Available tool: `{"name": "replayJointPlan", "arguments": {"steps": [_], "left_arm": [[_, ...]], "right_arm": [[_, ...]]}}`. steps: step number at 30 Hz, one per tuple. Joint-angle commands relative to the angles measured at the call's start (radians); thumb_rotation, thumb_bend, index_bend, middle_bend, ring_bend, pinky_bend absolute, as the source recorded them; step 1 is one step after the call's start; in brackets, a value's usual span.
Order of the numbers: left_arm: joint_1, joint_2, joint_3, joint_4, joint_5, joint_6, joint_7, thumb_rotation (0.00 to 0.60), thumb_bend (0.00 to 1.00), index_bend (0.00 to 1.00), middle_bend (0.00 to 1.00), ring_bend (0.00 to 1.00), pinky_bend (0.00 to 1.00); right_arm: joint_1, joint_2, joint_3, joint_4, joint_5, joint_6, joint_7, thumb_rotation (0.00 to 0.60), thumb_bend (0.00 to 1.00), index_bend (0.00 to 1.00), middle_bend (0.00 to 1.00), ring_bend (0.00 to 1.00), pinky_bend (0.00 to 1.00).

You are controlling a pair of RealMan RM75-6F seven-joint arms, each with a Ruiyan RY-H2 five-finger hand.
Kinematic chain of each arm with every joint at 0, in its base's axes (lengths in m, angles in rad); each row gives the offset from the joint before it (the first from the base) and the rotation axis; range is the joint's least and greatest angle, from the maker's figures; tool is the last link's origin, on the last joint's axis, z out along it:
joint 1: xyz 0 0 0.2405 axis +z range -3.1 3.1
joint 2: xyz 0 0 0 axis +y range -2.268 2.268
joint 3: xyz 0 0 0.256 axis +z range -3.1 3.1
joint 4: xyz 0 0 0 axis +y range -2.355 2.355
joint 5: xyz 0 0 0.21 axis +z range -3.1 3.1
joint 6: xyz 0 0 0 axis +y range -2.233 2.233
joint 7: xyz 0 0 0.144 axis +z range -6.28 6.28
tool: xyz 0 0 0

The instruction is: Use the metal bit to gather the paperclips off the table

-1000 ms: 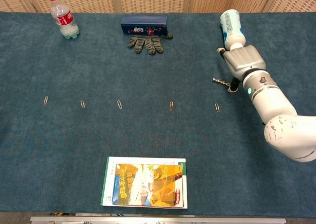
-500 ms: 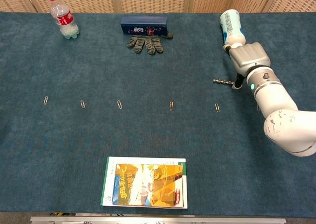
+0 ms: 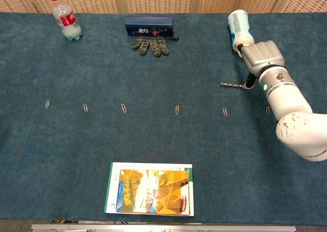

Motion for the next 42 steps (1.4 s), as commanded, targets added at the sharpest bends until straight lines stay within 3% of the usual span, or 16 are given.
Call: {"name": "replayJointPlan", "arguments": {"steps": [1, 12, 29, 37, 42], "left_arm": [[-0.001, 0.000, 0.000, -0.001, 0.000, -0.002, 0.002, 0.600, 0.49, 0.38, 0.36, 0.33, 0.36], [-0.001, 0.001, 0.000, -0.004, -0.001, -0.003, 0.003, 0.600, 0.49, 0.38, 0.36, 0.33, 0.36], [-0.001, 0.001, 0.001, -0.003, -0.001, -0.005, 0.003, 0.600, 0.49, 0.38, 0.37, 0.33, 0.36], [-0.004, 0.005, 0.001, -0.013, -0.002, -0.011, 0.010, 0.600, 0.49, 0.38, 0.37, 0.33, 0.36], [-0.006, 0.008, 0.000, -0.024, 0.000, -0.010, 0.018, 0.600, 0.49, 0.38, 0.37, 0.33, 0.36]], "right_arm": [[-0.002, 0.002, -0.006, -0.012, -0.009, 0.001, 0.002, 0.600, 0.00, 0.07, 1.00, 1.00, 1.00], [0.002, -0.003, -0.017, -0.017, -0.020, -0.013, -0.002, 0.600, 0.00, 0.07, 1.00, 1.00, 1.00], [0.018, -0.022, 0.013, 0.049, 0.023, -0.040, -0.005, 0.600, 0.00, 0.07, 1.00, 1.00, 1.00], [-0.015, 0.038, -0.003, -0.068, -0.053, -0.004, 0.062, 0.600, 0.00, 0.09, 1.00, 1.00, 1.00], [-0.048, 0.122, -0.012, -0.202, -0.087, -0.009, 0.128, 0.600, 0.00, 0.18, 1.00, 1.00, 1.00]]}}
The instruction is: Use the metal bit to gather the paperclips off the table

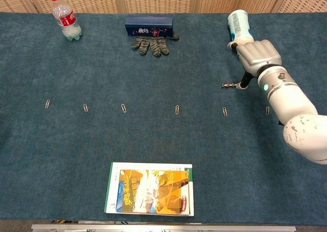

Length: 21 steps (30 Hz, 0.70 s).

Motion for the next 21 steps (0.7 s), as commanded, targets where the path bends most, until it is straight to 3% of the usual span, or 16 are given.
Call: {"name": "replayJointPlan", "arguments": {"steps": [1, 8, 12, 21], "left_arm": [[-0.001, 0.002, 0.000, -0.005, 0.001, 0.002, 0.003, 0.600, 0.49, 0.38, 0.37, 0.33, 0.36], [-0.002, 0.006, 0.001, -0.019, 0.003, 0.001, 0.016, 0.600, 0.49, 0.38, 0.37, 0.33, 0.36], [-0.003, 0.009, 0.001, -0.027, 0.005, 0.003, 0.023, 0.600, 0.49, 0.38, 0.37, 0.33, 0.36], [-0.005, 0.014, 0.001, -0.041, 0.002, -0.002, 0.038, 0.600, 0.49, 0.38, 0.37, 0.33, 0.36]], "right_arm": [[-0.031, 0.076, -0.010, -0.102, -0.027, -0.009, 0.061, 0.600, 0.00, 0.21, 1.00, 1.00, 1.00], [-0.054, 0.162, -0.029, -0.178, -0.014, -0.066, 0.132, 0.600, 0.07, 0.35, 1.00, 1.00, 1.00], [-0.053, 0.177, -0.037, -0.167, 0.013, -0.103, 0.157, 0.600, 0.13, 0.37, 1.00, 1.00, 1.00], [-0.042, 0.157, -0.050, -0.087, 0.057, -0.146, 0.190, 0.600, 0.17, 0.37, 1.00, 1.00, 1.00]]}}
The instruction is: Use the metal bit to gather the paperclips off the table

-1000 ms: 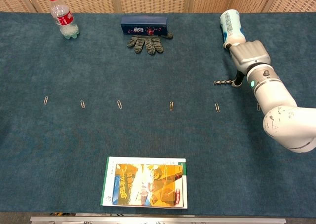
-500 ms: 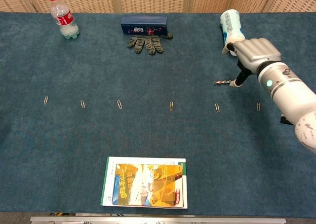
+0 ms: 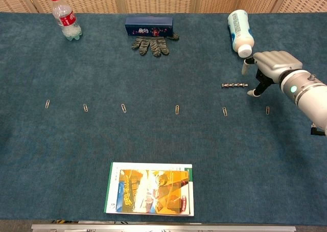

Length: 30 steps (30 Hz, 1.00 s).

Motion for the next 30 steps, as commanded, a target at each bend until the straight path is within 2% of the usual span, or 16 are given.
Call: {"name": "replayJointPlan", "arguments": {"steps": [1, 7, 16, 30], "left_arm": [[-0.001, 0.000, 0.000, -0.003, -0.002, -0.003, 0.004, 0.600, 0.49, 0.38, 0.37, 0.33, 0.36], [-0.004, 0.002, -0.001, -0.008, -0.004, -0.008, 0.009, 0.600, 0.49, 0.38, 0.37, 0.33, 0.36], [-0.003, 0.002, 0.000, -0.009, -0.006, -0.010, 0.009, 0.600, 0.49, 0.38, 0.37, 0.33, 0.36], [-0.002, 0.000, 0.000, -0.004, -0.007, -0.010, 0.006, 0.600, 0.49, 0.38, 0.37, 0.33, 0.36]], "right_arm": [[0.005, -0.009, -0.005, 0.021, 0.010, -0.013, 0.011, 0.600, 0.17, 0.37, 1.00, 1.00, 1.00], [0.013, -0.022, -0.007, 0.052, 0.014, -0.025, 0.030, 0.600, 0.18, 0.38, 1.00, 1.00, 1.00], [0.024, -0.031, -0.007, 0.072, 0.010, -0.036, 0.050, 0.600, 0.28, 0.40, 1.00, 1.00, 1.00], [0.041, -0.049, -0.014, 0.107, 0.036, -0.050, 0.050, 0.600, 0.31, 0.45, 1.00, 1.00, 1.00]]}}
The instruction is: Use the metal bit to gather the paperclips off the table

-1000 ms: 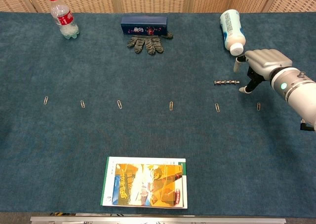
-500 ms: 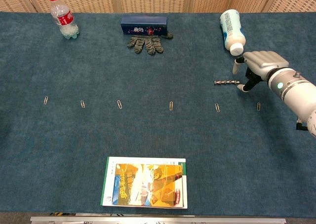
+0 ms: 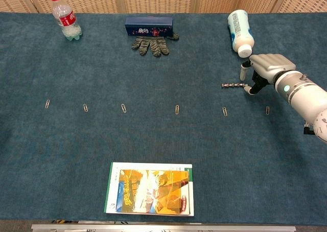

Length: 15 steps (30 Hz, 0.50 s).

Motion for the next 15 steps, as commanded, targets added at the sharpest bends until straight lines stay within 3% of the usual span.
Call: {"name": "replayJointPlan", "arguments": {"steps": [1, 15], "left_arm": [[0.000, 0.000, 0.000, 0.001, 0.000, 0.000, -0.001, 0.600, 0.49, 0.38, 0.37, 0.33, 0.36], [0.001, -0.002, 0.001, 0.007, -0.001, -0.001, -0.007, 0.600, 0.49, 0.38, 0.37, 0.33, 0.36]], "right_arm": [[0.003, -0.004, -0.001, 0.009, 0.007, -0.002, -0.002, 0.600, 0.31, 0.45, 1.00, 1.00, 1.00], [0.019, -0.033, 0.000, 0.056, 0.036, -0.011, -0.009, 0.600, 0.31, 0.48, 1.00, 1.00, 1.00]]}}
